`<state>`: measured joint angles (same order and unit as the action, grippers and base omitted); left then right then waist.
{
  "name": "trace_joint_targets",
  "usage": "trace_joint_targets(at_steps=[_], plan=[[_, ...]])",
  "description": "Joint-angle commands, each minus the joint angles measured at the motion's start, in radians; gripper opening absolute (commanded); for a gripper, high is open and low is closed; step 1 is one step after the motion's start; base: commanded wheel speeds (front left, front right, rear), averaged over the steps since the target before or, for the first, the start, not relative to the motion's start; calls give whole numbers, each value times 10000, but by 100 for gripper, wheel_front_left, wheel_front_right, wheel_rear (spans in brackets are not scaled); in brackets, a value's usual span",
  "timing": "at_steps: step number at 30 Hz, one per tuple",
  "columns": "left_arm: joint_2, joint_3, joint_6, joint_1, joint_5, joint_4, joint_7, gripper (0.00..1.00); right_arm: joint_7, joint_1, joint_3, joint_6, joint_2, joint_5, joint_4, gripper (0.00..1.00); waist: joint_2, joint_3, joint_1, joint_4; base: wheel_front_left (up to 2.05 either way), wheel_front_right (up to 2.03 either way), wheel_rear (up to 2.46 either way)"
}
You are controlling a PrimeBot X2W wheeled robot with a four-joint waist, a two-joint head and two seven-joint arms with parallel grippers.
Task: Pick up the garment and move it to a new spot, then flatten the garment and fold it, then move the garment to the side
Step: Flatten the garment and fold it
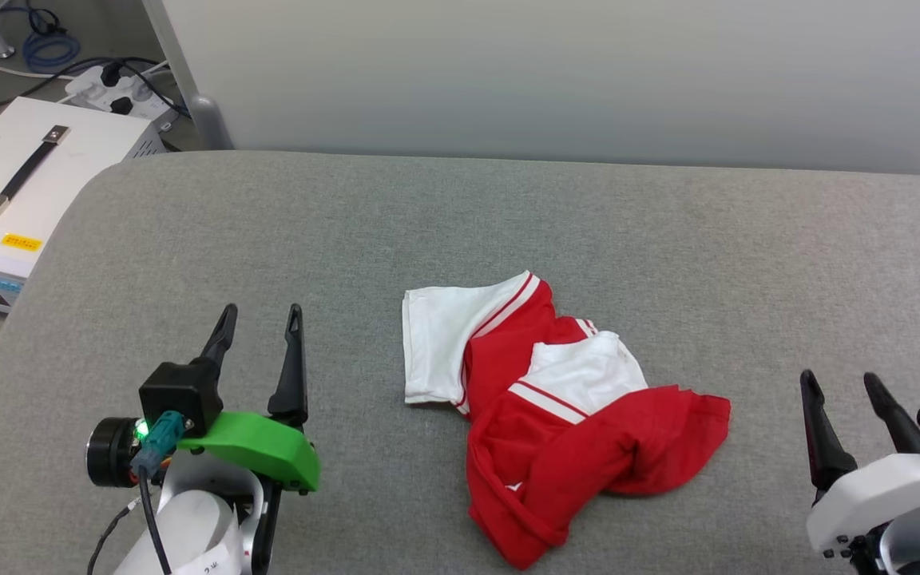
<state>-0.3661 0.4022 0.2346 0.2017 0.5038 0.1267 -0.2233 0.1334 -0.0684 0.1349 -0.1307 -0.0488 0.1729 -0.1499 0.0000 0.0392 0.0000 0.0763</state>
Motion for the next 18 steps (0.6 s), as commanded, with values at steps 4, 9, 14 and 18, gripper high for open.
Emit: trace_joint_targets(at_steps=[4, 9, 14, 18], plan=[[37, 106, 26, -38, -27, -176, 20, 100, 1232, -106, 226, 0, -22, 202, 797, 100, 0, 204, 0, 189, 0, 0, 0], [181, 273, -56, 201, -84, -367, -14, 100, 2901, 407, -139, 0, -429, 620, 1567, 100, 0, 579, 0, 535, 0, 0, 0], [355, 344, -136, 571, -149, -408, -104, 100, 4258, 1147, -788, 0, -1170, 1103, 2222, 100, 0, 944, 0, 938, 0, 0, 0], [442, 450, -274, 867, -261, -332, -177, 100, 4967, 1923, -1264, 0, -1648, 1446, 3077, 100, 0, 1183, 0, 1151, 0, 0, 0]])
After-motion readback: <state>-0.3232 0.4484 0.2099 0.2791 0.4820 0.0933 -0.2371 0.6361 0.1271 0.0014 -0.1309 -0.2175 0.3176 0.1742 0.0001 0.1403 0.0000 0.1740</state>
